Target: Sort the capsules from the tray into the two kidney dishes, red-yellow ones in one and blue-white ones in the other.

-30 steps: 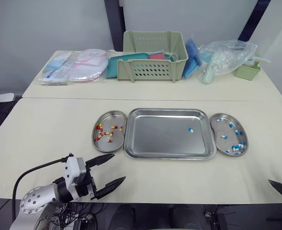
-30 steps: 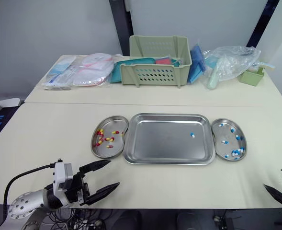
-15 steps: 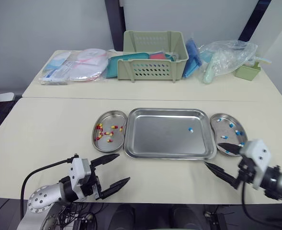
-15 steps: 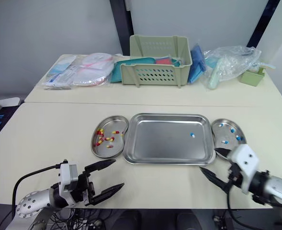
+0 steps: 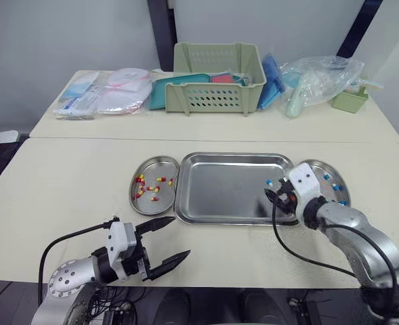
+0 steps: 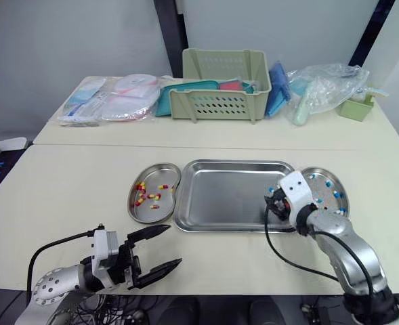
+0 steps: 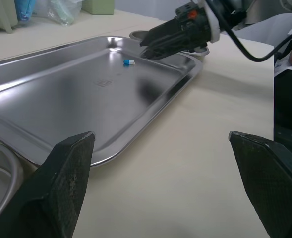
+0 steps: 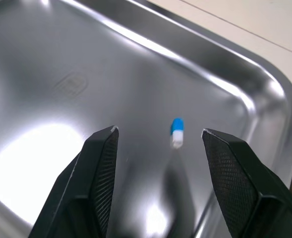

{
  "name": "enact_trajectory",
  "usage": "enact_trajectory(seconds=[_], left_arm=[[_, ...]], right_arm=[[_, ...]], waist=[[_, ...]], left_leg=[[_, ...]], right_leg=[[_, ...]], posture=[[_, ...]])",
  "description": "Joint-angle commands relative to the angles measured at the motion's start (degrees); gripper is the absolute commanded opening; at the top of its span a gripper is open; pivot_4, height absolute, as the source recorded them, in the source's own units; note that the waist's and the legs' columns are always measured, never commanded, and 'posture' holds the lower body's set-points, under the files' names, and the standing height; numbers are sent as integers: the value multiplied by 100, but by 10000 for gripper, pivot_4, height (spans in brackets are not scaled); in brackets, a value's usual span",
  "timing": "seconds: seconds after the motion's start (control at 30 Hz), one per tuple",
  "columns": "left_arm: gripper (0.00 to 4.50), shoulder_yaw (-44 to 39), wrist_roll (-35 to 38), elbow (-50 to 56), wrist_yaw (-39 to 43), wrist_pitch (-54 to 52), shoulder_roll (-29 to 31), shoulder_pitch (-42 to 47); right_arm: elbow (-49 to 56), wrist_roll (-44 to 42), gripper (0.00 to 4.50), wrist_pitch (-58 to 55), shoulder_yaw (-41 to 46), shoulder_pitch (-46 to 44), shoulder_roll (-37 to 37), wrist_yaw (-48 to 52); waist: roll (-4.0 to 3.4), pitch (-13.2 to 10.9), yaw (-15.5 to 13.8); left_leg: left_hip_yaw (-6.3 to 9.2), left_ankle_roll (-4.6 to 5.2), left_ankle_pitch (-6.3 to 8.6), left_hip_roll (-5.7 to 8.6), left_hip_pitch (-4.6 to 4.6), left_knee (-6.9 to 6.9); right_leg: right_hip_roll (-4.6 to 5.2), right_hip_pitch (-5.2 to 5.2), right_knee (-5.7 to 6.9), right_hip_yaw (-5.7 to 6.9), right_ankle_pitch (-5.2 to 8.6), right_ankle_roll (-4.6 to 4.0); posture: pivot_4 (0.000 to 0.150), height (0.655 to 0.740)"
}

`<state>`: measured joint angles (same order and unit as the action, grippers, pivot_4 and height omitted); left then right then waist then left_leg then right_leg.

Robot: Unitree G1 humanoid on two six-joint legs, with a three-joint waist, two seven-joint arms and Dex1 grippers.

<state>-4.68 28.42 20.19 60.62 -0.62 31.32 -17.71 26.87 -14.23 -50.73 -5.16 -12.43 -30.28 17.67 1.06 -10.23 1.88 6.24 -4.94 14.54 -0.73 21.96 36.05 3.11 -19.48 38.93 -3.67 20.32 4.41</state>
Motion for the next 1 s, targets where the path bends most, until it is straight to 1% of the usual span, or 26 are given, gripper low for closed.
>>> enact_trajectory(seconds=[0.03,0.23,0.3,0.33,0.5,0.67,0.8,0.87,1.0], left_arm=[[45000,19,-3,174,-33,108,14,2],[45000,61,-34,206,-85,105,6,-7],[45000,77,-44,233,-114,90,4,-12],[45000,87,-47,248,-134,78,2,-9],[45000,116,-54,269,-181,71,8,-5],[45000,119,-44,256,-172,80,22,-3],[45000,112,-3,228,-96,118,26,15],[45000,114,17,200,13,173,50,22],[45000,125,192,149,446,381,88,70]], right_arm=[[-259,190,28945,-70,-51,-332,133,-118],[-803,320,28945,-224,-162,-644,140,36],[-919,330,24737,-286,-198,-682,163,77],[-955,336,23512,-306,-224,-682,159,107],[-1021,359,11359,-361,-275,-647,189,164],[-923,389,652,-382,-344,-674,170,249],[-816,521,90,-223,-402,-692,66,325],[-634,445,90,-216,-321,-649,-3,444],[11,29,90,-383,374,-473,-126,686]], waist=[[0,0,0],[0,0,1],[-1,0,2],[-1,0,2],[-1,1,3],[-1,1,2],[-1,1,2],[-1,1,2],[-5,-2,-2]], left_leg=[[-1,0,0,0,2,0],[-1,0,0,0,3,0],[-2,0,0,0,4,0],[-3,0,0,0,3,0],[-2,0,0,0,3,0],[-2,1,0,0,2,0],[-2,0,0,0,2,0],[-2,0,0,0,3,0],[-2,1,0,0,9,0]], right_leg=[[0,-3,0,-1,0,0],[0,-7,2,-1,0,0],[0,-9,3,-3,0,0],[0,-8,4,-4,0,0],[0,-8,4,-3,0,0],[0,-7,4,-3,0,0],[0,-7,4,-2,0,0],[0,-8,4,-3,0,0],[0,-13,4,-2,0,0]], posture=[[1500,7400],[1500,7400],[1500,7400],[1500,7400],[1500,7400],[1500,7400],[1500,7400],[1500,7400],[1500,7400]])
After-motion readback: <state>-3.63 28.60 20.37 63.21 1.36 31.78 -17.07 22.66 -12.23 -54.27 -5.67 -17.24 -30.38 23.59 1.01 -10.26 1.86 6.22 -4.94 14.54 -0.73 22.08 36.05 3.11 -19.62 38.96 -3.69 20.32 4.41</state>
